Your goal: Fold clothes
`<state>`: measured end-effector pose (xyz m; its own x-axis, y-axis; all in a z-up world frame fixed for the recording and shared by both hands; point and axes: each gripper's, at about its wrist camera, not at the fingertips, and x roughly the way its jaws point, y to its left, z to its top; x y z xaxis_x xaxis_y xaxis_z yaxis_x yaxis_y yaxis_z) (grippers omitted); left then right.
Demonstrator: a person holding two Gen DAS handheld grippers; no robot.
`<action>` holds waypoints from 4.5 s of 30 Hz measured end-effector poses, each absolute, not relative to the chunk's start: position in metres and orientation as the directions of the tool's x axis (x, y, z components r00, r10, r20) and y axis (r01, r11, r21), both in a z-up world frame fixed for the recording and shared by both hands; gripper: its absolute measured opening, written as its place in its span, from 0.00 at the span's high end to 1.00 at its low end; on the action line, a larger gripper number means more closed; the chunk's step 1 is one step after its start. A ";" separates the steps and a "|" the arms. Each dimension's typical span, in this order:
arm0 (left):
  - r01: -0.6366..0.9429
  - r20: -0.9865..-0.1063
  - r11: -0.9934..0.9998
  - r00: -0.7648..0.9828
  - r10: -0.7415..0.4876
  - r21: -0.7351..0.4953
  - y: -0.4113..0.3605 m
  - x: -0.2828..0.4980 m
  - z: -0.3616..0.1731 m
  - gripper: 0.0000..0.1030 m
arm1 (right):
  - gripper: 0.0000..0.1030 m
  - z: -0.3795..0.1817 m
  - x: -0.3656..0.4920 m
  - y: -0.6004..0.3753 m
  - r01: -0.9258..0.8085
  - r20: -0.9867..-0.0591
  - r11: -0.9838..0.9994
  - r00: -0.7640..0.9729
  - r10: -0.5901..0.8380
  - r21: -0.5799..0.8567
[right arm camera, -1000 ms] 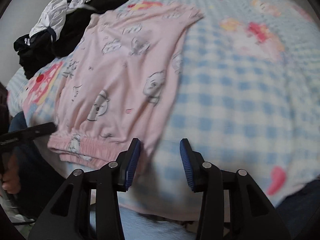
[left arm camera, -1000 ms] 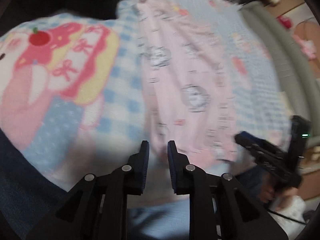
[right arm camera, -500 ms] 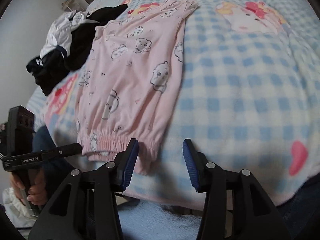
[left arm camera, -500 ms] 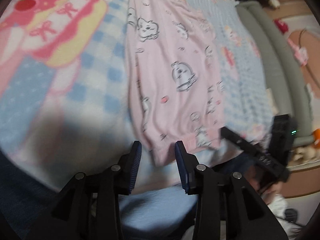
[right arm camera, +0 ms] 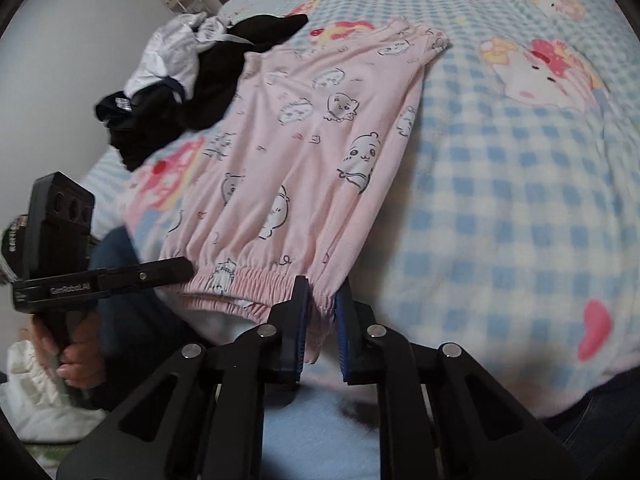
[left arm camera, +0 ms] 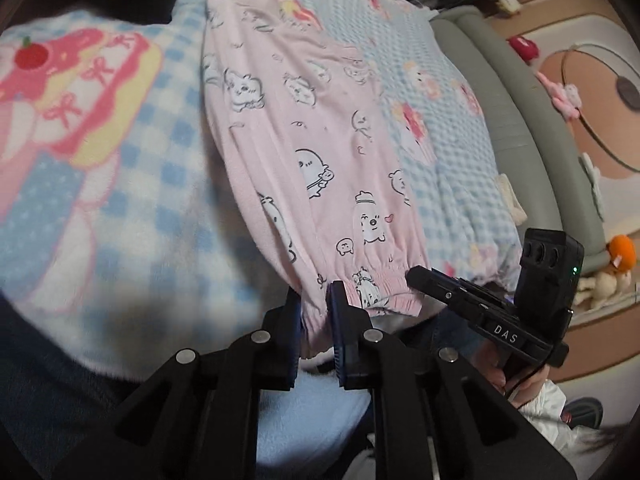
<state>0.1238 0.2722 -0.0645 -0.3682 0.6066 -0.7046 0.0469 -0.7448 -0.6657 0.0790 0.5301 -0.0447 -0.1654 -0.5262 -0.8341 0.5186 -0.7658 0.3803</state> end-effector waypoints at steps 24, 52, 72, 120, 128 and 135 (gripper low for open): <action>0.152 -0.808 -0.848 -0.425 0.408 -0.508 0.210 0.032 -0.061 0.68 | 0.71 -0.063 -0.057 0.515 0.408 -0.910 -0.872 -0.188 -0.370 0.270; 0.118 -0.829 -0.885 -0.425 0.364 -0.450 0.254 0.071 -0.082 0.73 | 0.75 -0.061 -0.017 0.503 0.463 -0.871 -0.807 -0.134 -0.473 0.367; 0.133 -0.821 -0.874 -0.431 0.375 -0.468 0.247 0.077 -0.080 0.68 | 0.96 -0.039 -0.001 0.521 0.426 -0.851 -0.863 -0.314 -0.421 0.271; 0.112 -0.787 -0.866 -0.485 0.381 -0.488 0.190 -0.057 -0.062 0.72 | 0.75 -0.030 -0.154 0.504 0.379 -0.814 -0.863 -0.346 -0.466 0.333; 0.120 -0.818 -0.880 -0.443 0.368 -0.460 0.210 -0.016 -0.081 0.80 | 0.74 -0.063 -0.047 0.497 0.397 -0.845 -0.814 -0.151 -0.513 0.423; 0.123 -0.782 -0.850 -0.477 0.402 -0.512 0.193 0.010 -0.062 0.99 | 0.74 -0.049 -0.005 0.500 0.447 -0.902 -0.849 -0.180 -0.393 0.281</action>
<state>0.0098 0.1932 -0.0621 -0.4772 0.4017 -0.7816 0.1231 -0.8501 -0.5121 -0.0052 0.5004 -0.0488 -0.1800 -0.3931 -0.9017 0.4468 -0.8493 0.2811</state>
